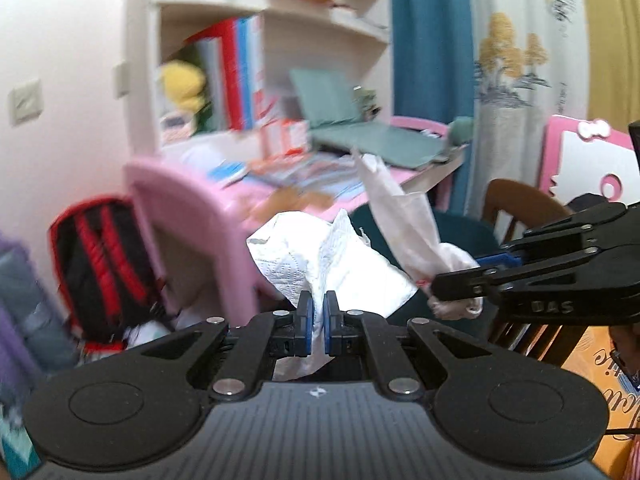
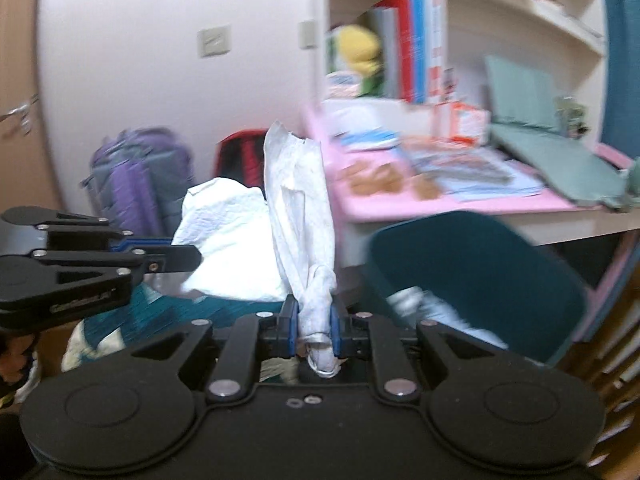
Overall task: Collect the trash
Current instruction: 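Carry both white tissues up over the teal bin, then open both tools to drop the tissues into the bin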
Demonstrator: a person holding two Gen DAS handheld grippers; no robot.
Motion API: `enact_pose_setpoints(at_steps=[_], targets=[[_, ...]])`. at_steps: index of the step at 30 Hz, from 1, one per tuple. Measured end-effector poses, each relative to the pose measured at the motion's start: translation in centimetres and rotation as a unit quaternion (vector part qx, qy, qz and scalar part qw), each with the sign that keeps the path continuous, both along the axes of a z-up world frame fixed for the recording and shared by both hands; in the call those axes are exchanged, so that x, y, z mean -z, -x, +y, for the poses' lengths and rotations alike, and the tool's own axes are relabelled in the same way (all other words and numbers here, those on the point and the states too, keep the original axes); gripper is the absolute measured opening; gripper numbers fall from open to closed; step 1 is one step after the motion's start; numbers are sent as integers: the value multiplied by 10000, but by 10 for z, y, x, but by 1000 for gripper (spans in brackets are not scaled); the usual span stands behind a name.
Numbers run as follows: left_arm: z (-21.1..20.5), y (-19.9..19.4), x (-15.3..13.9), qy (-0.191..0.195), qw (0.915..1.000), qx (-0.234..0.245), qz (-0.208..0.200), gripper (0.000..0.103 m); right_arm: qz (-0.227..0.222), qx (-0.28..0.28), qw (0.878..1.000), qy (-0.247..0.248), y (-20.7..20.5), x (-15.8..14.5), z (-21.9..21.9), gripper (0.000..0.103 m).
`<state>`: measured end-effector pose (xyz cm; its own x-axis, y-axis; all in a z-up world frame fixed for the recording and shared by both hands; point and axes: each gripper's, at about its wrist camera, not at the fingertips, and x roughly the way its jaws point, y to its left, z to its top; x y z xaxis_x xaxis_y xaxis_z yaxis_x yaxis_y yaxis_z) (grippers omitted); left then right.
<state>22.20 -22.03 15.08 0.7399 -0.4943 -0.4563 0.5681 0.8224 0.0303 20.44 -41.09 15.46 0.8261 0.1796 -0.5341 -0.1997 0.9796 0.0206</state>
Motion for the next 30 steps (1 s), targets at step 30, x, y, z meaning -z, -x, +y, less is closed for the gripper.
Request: enact_pose_setpoints(at_steps=[30], targets=[[-195, -117, 74, -963, 9818, 477, 1564, 5, 1414, 1136, 9834, 42, -90, 58, -122, 26]])
